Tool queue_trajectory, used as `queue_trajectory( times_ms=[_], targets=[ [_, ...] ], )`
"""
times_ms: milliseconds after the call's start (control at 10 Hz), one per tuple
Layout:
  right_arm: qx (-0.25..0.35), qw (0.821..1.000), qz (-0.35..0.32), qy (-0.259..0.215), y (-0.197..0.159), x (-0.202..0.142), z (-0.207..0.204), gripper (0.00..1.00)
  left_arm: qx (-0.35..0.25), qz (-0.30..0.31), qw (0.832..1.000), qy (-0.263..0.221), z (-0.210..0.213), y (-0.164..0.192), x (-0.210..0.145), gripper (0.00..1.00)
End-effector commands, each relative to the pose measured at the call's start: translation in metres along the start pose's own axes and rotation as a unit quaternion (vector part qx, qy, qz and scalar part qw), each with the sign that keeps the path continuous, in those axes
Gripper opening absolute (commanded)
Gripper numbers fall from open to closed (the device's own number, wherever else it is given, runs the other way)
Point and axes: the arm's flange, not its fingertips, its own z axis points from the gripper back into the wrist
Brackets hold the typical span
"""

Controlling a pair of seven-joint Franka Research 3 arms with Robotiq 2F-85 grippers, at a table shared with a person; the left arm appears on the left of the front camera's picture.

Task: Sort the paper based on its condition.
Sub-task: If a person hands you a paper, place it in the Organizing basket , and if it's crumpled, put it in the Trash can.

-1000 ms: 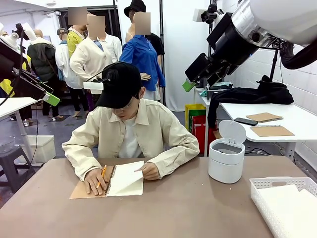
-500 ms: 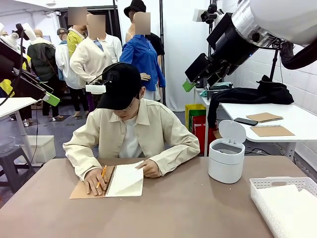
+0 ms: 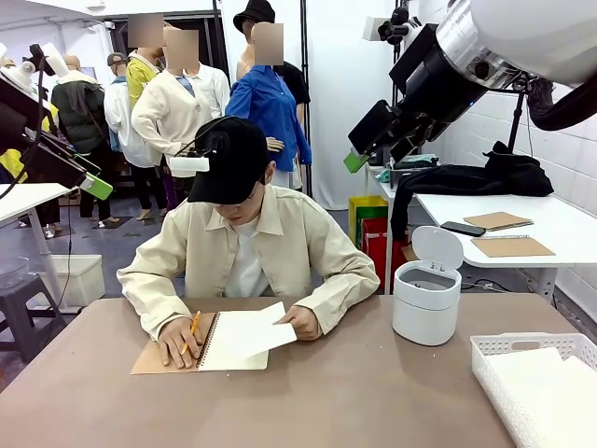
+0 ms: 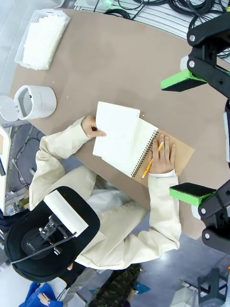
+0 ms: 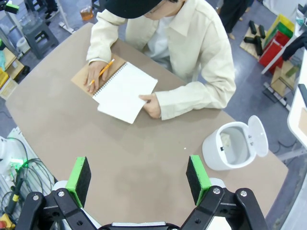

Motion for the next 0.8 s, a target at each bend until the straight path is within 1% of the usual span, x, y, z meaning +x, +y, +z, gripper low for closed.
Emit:
queue_trajectory(
  times_ms=[0,700],
  targets=[
    [0.000,1.000,0.001,0.001,0.0005,-0.0004,-0.0007,1.00,0.000,0.000,1.000,-0.002,0.0013,0.0006,-0.0002,1.00],
    [0.000,1.000,0.001,0.001,0.0005,-0.0004,-0.0007,1.00,0.000,0.000,1.000,-0.002,0.0013,0.0006,-0.0002,1.00]
  ],
)
